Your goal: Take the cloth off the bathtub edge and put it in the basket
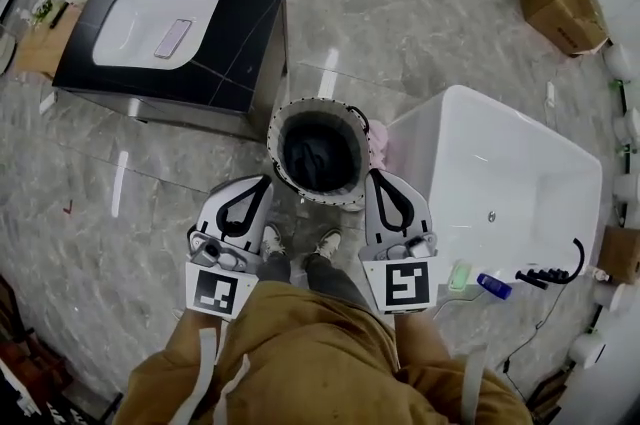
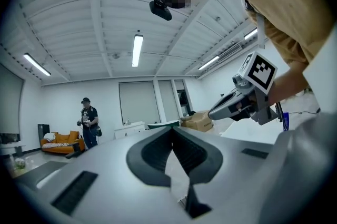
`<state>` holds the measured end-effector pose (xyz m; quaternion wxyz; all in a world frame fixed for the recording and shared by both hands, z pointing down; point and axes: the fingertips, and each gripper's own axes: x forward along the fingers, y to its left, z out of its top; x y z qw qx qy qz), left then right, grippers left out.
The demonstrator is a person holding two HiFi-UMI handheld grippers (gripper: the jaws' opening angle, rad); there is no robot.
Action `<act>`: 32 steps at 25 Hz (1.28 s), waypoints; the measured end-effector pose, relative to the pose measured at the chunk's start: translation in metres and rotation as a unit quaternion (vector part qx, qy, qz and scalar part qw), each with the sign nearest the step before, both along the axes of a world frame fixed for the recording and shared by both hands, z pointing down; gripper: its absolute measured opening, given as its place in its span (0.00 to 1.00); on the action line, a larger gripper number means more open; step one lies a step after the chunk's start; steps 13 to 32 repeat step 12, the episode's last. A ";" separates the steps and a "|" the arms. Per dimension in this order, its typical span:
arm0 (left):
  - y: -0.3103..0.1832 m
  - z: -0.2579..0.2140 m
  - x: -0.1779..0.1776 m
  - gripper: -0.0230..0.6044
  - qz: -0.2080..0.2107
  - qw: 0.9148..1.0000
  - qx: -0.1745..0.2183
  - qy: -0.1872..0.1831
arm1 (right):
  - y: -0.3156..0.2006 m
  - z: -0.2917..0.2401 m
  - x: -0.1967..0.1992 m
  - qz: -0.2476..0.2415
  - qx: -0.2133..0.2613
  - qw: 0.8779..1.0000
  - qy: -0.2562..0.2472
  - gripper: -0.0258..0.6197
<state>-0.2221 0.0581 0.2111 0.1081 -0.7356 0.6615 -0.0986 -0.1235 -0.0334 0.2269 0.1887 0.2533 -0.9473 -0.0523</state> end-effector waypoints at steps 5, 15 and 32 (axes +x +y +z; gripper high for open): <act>0.002 -0.019 0.001 0.05 0.001 1.000 0.015 -0.005 | 0.005 -0.027 0.001 0.000 0.019 1.000 -0.022 0.05; 0.000 -0.029 0.004 0.05 0.007 1.000 0.025 -0.014 | 0.011 -0.036 0.002 0.000 0.021 1.000 -0.022 0.05; 0.000 -0.029 0.004 0.05 0.007 1.000 0.025 -0.014 | 0.011 -0.036 0.002 0.000 0.021 1.000 -0.022 0.05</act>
